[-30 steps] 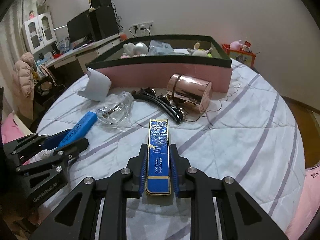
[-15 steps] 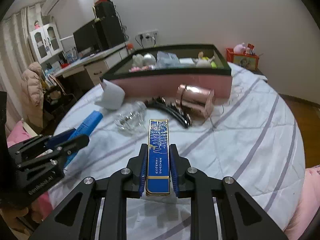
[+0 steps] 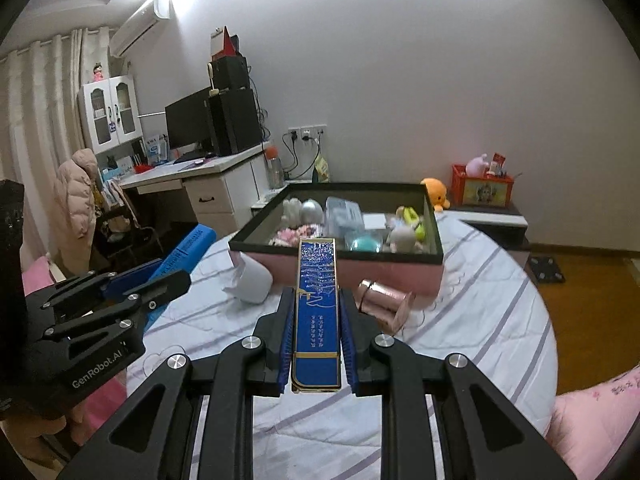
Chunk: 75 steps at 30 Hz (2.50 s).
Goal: Organize rigid objects
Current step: 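Carry the highlighter and lipstick box over the pink box with both tools, then open both tools to drop the highlighter and lipstick box inside, then withdraw both tools from the box toward the white adapter and rose-gold tin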
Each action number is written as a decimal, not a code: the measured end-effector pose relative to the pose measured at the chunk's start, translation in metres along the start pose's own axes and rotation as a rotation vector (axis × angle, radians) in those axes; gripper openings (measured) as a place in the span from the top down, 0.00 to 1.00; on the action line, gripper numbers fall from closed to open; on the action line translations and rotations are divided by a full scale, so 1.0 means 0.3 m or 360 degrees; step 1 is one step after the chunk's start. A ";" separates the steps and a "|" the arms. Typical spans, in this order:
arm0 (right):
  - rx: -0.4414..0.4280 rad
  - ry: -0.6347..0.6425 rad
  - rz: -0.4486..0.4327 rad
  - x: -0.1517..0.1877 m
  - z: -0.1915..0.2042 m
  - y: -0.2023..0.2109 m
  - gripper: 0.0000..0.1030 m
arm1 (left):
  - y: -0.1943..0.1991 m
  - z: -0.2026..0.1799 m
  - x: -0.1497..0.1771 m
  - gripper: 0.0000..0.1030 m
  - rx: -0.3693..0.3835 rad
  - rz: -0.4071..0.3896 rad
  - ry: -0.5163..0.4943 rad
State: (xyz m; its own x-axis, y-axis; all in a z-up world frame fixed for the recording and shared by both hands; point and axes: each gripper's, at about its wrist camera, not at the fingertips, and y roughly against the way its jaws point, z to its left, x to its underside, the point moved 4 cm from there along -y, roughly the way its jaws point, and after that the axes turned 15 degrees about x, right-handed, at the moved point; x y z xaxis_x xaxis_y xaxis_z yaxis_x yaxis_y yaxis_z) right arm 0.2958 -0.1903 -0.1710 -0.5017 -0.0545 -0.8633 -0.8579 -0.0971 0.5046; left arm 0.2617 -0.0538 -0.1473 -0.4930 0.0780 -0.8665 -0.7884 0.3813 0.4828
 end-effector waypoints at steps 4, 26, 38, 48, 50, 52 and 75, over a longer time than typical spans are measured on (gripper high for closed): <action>0.0003 0.0001 -0.0026 -0.022 -0.005 0.004 0.79 | -0.004 -0.011 -0.035 0.74 0.0024 -0.0025 -0.0018; 0.0023 0.0088 -0.0073 -0.357 -0.010 -0.324 0.79 | -0.389 0.134 -0.378 0.74 0.0059 0.0035 -0.0068; 0.0113 0.0150 0.0401 -0.301 -0.022 -0.785 0.79 | -0.818 0.270 -0.311 0.74 0.0024 0.0472 0.0083; 0.0147 0.0097 0.0519 -0.261 -0.066 -0.842 0.78 | -0.878 0.243 -0.269 0.71 0.0036 0.0569 0.0060; 0.0139 0.0082 0.0518 -0.263 -0.069 -0.831 0.71 | -0.861 0.240 -0.270 0.68 0.0047 0.0554 0.0076; 0.0179 0.0096 0.0491 -0.273 -0.072 -0.805 0.60 | -0.831 0.243 -0.277 0.65 0.0047 0.0518 0.0103; 0.0371 0.0000 -0.0101 -0.210 -0.107 -0.099 0.00 | -0.051 0.050 -0.210 0.00 -0.0083 -0.0259 -0.0074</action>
State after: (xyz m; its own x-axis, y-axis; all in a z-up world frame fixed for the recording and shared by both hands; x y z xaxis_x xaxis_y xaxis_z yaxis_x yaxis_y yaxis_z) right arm 0.3565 -0.2158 -0.1317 -0.4460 -0.0556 -0.8933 -0.8902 0.1314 0.4363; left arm 0.3103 -0.0508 -0.1021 -0.3409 0.0623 -0.9380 -0.8748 0.3444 0.3408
